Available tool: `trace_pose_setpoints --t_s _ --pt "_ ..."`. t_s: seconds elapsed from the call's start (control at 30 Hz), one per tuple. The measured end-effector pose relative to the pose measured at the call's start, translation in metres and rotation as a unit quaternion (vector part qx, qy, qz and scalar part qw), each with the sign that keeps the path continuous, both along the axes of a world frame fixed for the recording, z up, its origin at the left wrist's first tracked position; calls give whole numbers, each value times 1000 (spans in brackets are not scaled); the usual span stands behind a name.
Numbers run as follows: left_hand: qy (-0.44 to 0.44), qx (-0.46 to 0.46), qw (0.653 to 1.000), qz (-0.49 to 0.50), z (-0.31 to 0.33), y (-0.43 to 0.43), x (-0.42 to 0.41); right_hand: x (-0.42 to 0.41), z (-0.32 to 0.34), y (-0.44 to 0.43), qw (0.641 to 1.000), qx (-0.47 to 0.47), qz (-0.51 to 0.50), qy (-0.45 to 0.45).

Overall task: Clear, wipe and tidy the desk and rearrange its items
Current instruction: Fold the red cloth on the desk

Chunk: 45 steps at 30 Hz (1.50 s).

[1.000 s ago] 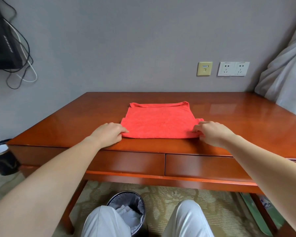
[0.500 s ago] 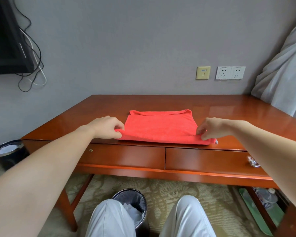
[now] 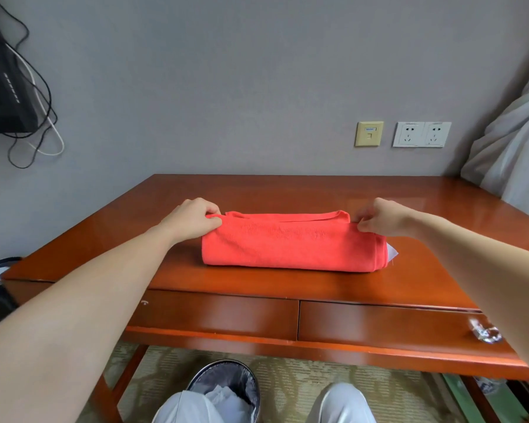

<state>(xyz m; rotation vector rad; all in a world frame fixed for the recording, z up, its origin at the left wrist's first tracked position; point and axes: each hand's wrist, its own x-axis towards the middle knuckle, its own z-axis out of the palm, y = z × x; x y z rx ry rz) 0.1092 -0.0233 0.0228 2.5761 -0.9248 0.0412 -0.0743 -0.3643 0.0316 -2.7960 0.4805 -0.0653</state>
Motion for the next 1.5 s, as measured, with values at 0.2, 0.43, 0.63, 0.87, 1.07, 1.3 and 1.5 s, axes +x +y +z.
trace_pose_setpoints --t_s 0.2,0.43,0.63,0.87,1.07,1.3,1.5 --pt "24 41 999 11 -10 -34 49 45 -11 -23 1000 5 -14 1" --pt "52 35 997 43 -25 -57 92 89 -26 -44 1000 -1 -26 -9" --pt "78 45 995 50 -44 -60 107 104 -37 -50 999 -7 -42 27" --pt "61 21 997 50 -44 -65 111 115 -42 -50 999 -2 -43 -17" --pt "60 69 993 72 -56 -77 130 132 -53 -52 998 -22 -56 20" --pt "5 28 996 82 -57 -87 129 132 -54 -53 999 -24 -36 -6" --pt "142 104 984 20 -37 -68 123 118 -46 -51 999 27 -31 34"
